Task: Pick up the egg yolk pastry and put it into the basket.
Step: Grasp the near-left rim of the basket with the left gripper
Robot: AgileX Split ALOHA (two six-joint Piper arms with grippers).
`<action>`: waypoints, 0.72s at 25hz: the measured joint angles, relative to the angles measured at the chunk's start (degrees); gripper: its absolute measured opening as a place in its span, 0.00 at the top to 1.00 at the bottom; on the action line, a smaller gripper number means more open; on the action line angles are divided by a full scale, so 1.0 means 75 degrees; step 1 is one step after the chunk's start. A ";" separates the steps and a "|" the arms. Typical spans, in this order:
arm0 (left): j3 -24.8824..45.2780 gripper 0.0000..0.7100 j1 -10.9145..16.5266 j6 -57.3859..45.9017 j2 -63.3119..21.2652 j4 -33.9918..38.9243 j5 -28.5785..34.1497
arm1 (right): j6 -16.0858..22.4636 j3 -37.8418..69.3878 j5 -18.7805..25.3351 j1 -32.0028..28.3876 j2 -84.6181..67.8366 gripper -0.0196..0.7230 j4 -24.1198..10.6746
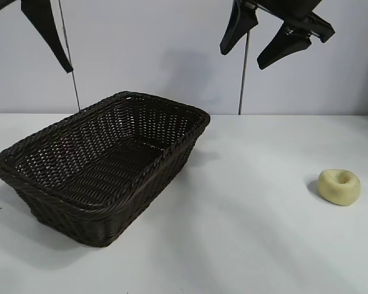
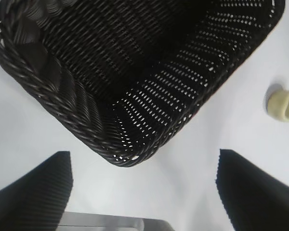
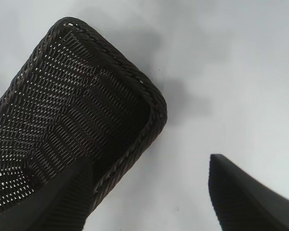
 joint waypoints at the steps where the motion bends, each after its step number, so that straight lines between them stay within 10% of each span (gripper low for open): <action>1: 0.0120 0.17 0.0000 -0.0162 0.0000 0.0104 -0.0079 | 0.0000 0.0000 0.0000 0.0000 0.0000 0.31 0.0000; 18: 0.1430 0.17 0.0000 -0.1098 0.0000 0.0314 -0.1879 | 0.0000 0.0000 0.0031 0.0000 0.0000 0.31 0.0000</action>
